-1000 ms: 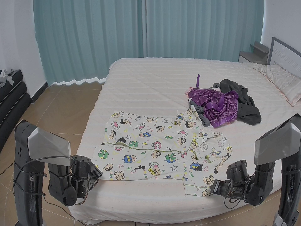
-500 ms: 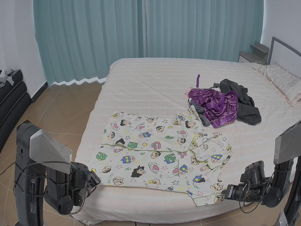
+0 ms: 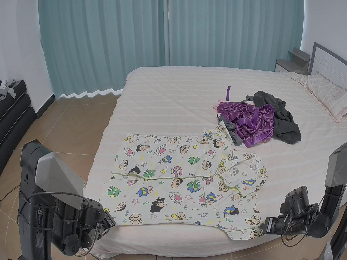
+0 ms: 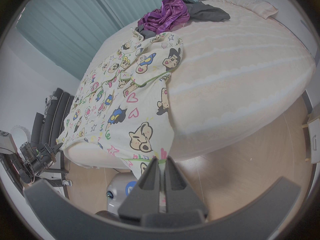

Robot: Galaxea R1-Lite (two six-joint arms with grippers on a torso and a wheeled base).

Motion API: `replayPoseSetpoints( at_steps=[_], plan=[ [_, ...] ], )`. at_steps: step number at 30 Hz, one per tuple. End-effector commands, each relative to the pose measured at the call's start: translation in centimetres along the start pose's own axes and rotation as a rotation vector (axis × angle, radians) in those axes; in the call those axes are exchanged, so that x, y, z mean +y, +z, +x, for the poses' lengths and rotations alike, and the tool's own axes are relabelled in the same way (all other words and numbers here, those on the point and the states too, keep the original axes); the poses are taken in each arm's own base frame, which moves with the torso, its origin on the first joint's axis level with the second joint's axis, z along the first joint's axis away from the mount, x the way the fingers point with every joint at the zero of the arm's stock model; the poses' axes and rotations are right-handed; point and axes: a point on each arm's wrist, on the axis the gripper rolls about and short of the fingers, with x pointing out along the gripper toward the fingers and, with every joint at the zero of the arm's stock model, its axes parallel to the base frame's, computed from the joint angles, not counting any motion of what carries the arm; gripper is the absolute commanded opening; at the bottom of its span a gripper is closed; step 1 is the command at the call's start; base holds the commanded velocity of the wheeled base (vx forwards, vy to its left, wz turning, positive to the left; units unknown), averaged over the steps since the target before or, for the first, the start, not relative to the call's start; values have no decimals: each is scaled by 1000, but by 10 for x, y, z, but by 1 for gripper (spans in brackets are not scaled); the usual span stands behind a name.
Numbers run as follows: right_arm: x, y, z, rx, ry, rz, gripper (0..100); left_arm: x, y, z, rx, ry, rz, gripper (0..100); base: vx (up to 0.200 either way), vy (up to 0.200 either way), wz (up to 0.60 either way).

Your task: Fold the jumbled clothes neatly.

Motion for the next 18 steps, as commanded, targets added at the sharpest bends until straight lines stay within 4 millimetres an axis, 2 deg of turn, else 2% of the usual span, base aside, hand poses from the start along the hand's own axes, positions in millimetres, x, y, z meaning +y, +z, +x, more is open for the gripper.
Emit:
replayPoseSetpoints(
  at_steps=[1,18],
  plan=[
    [-1,-3,-10,3,1,-9,0,3,-4,-7,17,6,17,0,0,0,0],
    [-3,-21,-14,148,-63,-76,0,5,-16,-16,57,53,87,0,0,0,0]
  ],
)
